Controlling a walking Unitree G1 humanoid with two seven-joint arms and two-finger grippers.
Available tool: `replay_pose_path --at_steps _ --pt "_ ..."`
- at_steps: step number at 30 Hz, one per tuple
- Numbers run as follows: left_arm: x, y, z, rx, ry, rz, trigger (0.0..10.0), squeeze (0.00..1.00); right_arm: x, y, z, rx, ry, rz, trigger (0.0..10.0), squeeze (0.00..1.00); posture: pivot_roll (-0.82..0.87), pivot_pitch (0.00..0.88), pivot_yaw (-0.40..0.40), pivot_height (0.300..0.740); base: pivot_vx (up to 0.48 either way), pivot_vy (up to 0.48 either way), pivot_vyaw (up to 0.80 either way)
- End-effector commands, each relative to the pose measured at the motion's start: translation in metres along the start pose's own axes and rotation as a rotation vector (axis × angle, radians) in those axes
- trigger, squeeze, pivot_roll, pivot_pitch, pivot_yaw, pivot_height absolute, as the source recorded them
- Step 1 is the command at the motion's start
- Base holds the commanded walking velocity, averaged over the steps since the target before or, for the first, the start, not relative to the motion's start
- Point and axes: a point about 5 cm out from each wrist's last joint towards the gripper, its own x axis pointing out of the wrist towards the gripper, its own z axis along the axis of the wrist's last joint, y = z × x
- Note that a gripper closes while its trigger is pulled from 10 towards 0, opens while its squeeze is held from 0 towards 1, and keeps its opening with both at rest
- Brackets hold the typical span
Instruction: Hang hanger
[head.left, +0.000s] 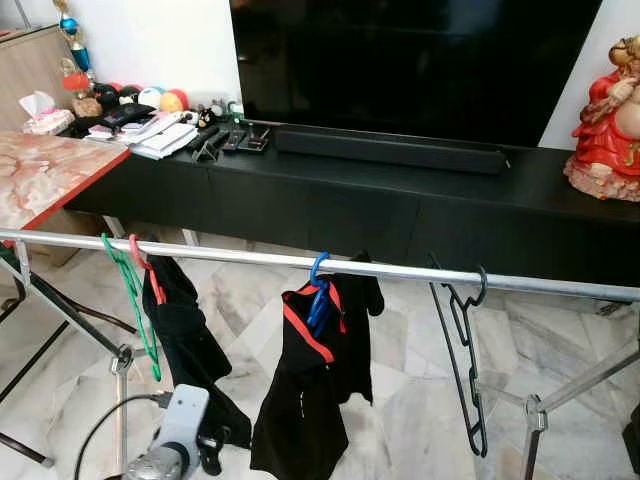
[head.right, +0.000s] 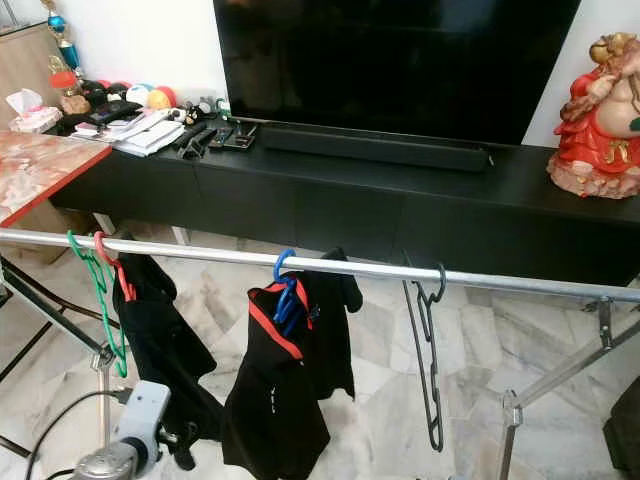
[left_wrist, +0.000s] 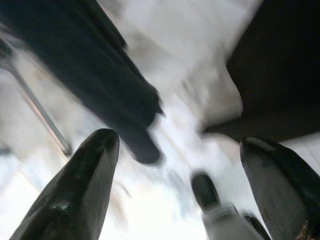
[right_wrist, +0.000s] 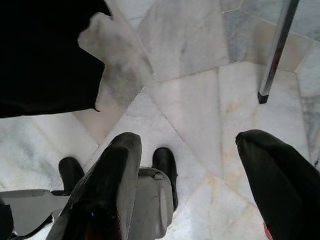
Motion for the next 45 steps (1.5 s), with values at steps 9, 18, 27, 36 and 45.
replay_pose_path --at_steps 9,18,27,36,45 --pt "-0.012 -0.011 -0.072 -0.093 0.28 0.022 10.0 0.0 0.0 -0.007 0.002 -0.003 0.0 -0.028 10.0 0.0 -0.1 0.017 -0.026 0.74 0.0 0.0 0.0" --pt "-0.015 -0.009 -0.081 -0.156 0.278 0.091 10.0 0.0 0.0 -0.008 0.003 -0.026 0.005 -0.019 10.0 0.0 -0.09 0.032 -0.028 0.74 0.0 0.0 0.0" --pt "-0.015 -0.009 -0.081 -0.156 0.278 0.091 10.0 0.0 0.0 -0.008 0.003 -0.026 0.005 -0.019 10.0 0.0 -0.09 0.032 -0.028 0.74 0.0 0.0 0.0" --pt "-0.015 -0.009 -0.081 -0.156 0.278 0.091 10.0 0.0 0.0 -0.008 0.003 -0.026 0.005 -0.019 10.0 0.0 -0.09 0.032 -0.028 0.74 0.0 0.0 0.0" --pt "-0.015 -0.009 -0.081 -0.156 0.278 0.091 10.0 0.0 0.0 -0.008 0.003 -0.026 0.005 -0.019 10.0 0.0 -0.09 0.032 -0.028 0.74 0.0 0.0 0.0"
